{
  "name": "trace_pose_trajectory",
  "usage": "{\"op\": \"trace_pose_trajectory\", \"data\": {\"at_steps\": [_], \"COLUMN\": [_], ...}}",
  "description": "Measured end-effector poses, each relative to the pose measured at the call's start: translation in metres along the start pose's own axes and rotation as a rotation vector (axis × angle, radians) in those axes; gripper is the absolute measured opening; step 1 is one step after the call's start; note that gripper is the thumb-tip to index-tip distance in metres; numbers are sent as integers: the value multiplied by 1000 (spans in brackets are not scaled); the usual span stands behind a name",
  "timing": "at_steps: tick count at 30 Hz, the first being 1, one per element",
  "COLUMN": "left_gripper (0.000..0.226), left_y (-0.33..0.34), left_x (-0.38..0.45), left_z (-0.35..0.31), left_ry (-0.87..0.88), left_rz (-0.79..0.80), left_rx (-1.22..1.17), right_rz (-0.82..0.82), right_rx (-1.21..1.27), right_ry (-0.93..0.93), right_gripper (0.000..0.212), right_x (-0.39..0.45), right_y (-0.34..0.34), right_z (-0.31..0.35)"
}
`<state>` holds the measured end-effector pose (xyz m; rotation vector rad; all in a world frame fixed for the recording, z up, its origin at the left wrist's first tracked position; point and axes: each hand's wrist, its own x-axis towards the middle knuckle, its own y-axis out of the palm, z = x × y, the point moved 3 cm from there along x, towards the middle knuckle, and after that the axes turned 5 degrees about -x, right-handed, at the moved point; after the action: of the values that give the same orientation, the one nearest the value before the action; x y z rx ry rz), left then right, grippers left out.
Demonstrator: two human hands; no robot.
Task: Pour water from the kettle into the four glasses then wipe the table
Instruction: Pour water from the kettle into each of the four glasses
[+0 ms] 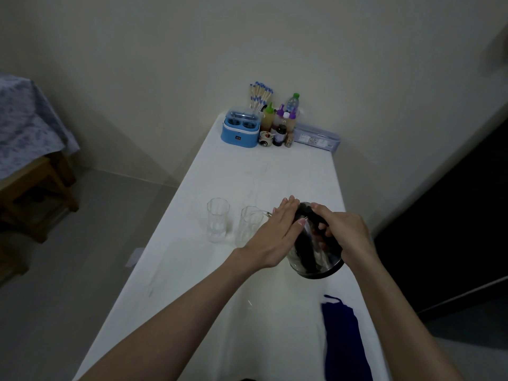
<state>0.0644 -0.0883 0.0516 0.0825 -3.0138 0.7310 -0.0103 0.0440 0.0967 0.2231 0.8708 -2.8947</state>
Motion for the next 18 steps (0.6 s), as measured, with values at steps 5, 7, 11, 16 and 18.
{"op": "trace_pose_trajectory", "data": {"at_steps": [5,7,11,16,18], "left_gripper": [59,59,59,59,59], "left_y": [0,0,0,-1,-1], "left_x": [-1,-1,-2,-2,-2], "left_z": [0,0,1,2,2], "left_ry": [-2,-2,1,4,6], "left_rz": [11,12,12,12,13], "left_rx": [-2,-4,-6,-3,-5], "right_rz": [-5,-4,-7,-4,-6], "right_rx": [7,4,0,-4,-5], "right_ry": [8,9,15,21,19], "right_gripper": [46,47,48,48,48], "right_x": [0,0,-1,-2,-3], "right_y": [1,1,1,2,3], "right_z": [-1,-1,-2,-2,-2]}}
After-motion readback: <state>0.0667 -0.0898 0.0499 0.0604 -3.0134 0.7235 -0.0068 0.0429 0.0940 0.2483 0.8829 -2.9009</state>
